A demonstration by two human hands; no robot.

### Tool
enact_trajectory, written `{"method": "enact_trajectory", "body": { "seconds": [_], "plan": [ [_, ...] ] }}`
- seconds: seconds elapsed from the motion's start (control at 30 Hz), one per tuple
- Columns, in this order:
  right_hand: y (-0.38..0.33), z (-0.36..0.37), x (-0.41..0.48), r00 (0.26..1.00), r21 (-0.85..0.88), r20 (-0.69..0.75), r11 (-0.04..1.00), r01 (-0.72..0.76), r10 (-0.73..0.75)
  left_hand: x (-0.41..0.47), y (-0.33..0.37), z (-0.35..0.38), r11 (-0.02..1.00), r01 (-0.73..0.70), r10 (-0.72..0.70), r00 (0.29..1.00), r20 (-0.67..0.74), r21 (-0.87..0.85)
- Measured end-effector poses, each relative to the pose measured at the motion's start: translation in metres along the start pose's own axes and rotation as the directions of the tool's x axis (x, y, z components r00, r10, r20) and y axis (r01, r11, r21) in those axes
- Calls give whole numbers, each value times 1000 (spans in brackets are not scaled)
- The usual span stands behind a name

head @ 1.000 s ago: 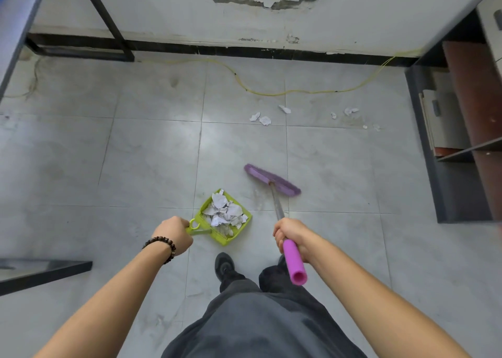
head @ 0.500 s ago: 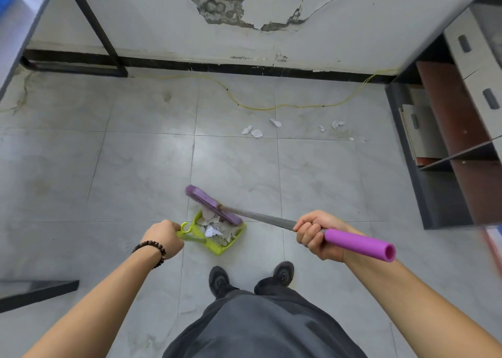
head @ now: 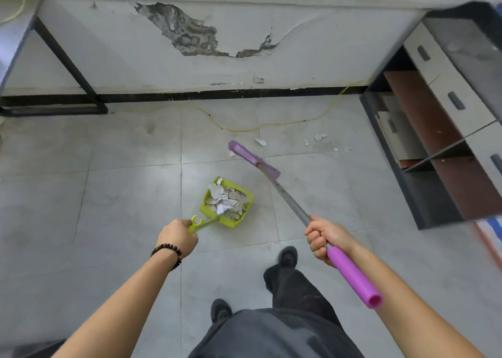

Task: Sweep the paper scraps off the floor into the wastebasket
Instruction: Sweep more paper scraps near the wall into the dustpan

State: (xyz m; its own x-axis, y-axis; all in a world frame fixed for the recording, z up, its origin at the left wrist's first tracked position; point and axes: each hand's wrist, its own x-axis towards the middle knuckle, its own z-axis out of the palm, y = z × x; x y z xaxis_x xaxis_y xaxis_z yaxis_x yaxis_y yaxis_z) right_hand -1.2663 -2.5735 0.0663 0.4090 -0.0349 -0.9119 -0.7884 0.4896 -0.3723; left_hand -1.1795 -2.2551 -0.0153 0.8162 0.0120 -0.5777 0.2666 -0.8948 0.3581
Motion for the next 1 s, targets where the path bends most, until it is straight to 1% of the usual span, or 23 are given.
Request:
{"method": "enact_trajectory", "body": {
  "seconds": [0.07,0.17,0.27,0.37,0.43,0.5,0.6,0.67,0.77,0.9,1.0],
  "plan": [
    [-20,-5,20,998,-17,-15,998,62,-62,19,17,-5,1000,-6,6,1000,-13,-11],
    [-63,-11,60,994,-78,-36,992,98,-101,51,48,-14,1000,6,-6,1000,-16,-19],
    [-120,-15,105,990,-136,-32,982,132,-138,87,84,-20,998,33,-34,999,-26,-52],
    [-183,-15,158,988,-200,-51,970,135,-148,124,124,-26,995,77,-79,996,-31,-61],
    [-217,-16,194,988,-230,-73,966,118,-138,148,148,-31,993,110,-111,993,-27,-44],
    [-245,-18,224,990,-245,-102,967,70,-97,170,168,-38,990,138,-139,990,-20,-32],
    [-280,-17,263,988,-218,-154,976,-14,-20,201,189,-50,986,167,-166,986,-22,5],
    [-301,-13,283,978,-293,-207,954,-57,-5,221,198,-59,981,188,-187,982,-25,45],
    [-325,-10,303,965,-444,-260,888,-120,0,245,207,-72,974,213,-212,977,-14,78],
    [-343,5,315,962,-495,-273,853,-165,28,278,216,-85,966,242,-241,970,-19,94],
    [-329,32,311,963,-567,-271,807,-166,8,298,221,-94,962,245,-247,969,-1,121]
  ]
}}
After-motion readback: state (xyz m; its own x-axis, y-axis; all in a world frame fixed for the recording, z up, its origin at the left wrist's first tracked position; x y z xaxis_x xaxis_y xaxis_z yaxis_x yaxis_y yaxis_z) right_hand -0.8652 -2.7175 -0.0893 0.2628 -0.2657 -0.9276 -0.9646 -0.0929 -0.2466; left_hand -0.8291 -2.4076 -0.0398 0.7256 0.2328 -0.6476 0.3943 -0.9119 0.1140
